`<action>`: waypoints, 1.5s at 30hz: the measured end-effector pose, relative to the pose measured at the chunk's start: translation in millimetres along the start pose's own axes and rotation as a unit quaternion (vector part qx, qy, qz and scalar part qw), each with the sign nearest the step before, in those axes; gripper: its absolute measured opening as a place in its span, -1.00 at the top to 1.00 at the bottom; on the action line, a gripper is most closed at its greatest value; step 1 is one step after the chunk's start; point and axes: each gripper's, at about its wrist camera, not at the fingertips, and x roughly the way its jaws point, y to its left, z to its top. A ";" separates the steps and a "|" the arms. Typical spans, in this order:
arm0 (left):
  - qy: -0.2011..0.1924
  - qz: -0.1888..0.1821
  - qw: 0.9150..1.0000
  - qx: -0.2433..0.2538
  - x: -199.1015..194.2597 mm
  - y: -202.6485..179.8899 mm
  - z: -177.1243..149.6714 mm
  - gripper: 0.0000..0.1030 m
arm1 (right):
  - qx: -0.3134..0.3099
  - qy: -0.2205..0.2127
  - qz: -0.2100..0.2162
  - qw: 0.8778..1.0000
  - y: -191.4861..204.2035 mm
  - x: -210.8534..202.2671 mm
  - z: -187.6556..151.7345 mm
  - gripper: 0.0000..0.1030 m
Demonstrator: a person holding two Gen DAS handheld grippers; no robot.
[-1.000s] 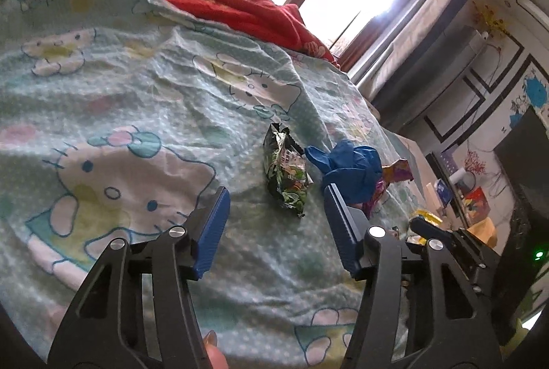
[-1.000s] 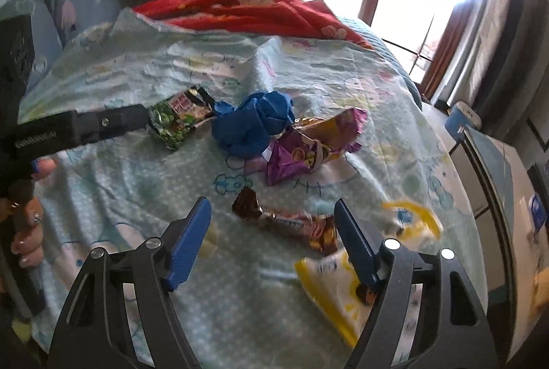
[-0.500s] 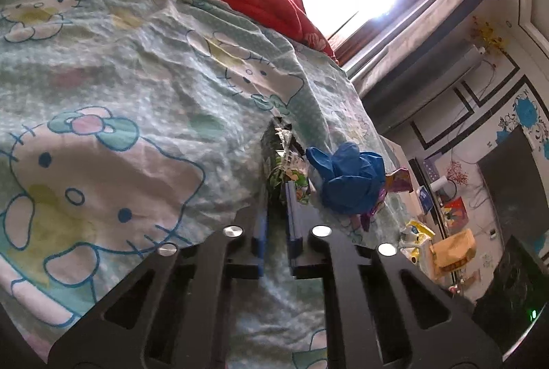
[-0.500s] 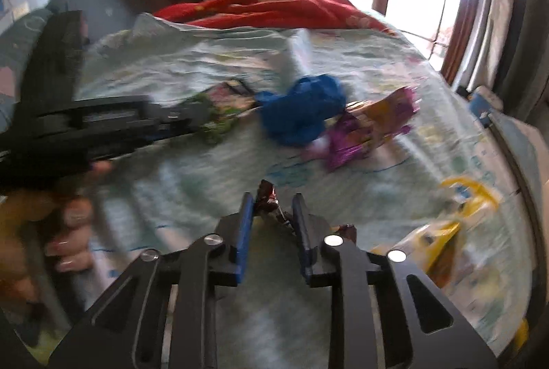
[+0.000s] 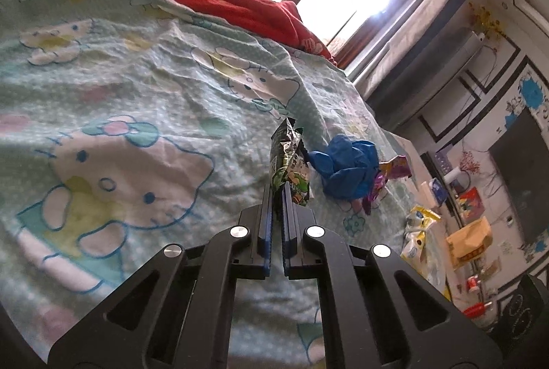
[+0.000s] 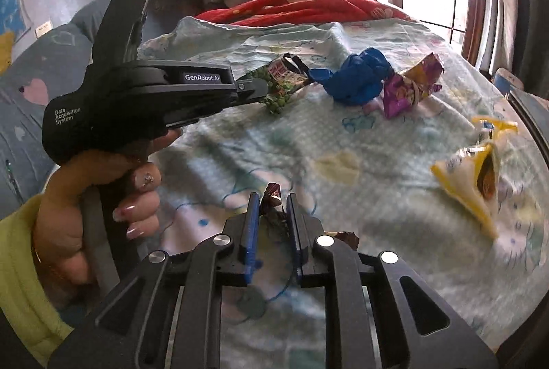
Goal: Collect trash
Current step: 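Carry the green packet and chocolate wrapper over the bin with both grippers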
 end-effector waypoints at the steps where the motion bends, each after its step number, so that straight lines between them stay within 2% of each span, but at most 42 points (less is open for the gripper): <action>1: -0.003 0.007 1.000 0.003 -3.4 -0.4 -0.5 0.98 | -0.002 0.000 0.000 1.000 1.6 -2.2 -1.8 0.70; 6: -0.018 0.032 0.999 0.003 -22.3 3.0 0.9 0.98 | 0.011 -0.012 0.008 1.000 1.8 -14.2 -3.6 0.71; 14: -0.078 0.070 0.994 0.042 -67.6 -12.7 9.3 0.97 | 0.028 -0.037 0.012 0.999 0.1 -40.8 -6.1 0.74; 19: -0.097 0.056 0.992 0.060 -90.1 -27.8 11.1 0.97 | 0.040 -0.050 0.009 0.998 -3.8 -53.9 -5.7 0.74; 27: -0.104 0.018 0.989 0.099 -103.4 -61.8 4.6 0.97 | 0.065 -0.082 -0.009 0.994 -16.6 -86.7 -4.9 0.74; 45: -0.064 -0.057 0.983 0.160 -97.5 -123.2 -33.1 0.97 | 0.132 -0.114 -0.065 0.983 -71.5 -149.2 -31.0 0.74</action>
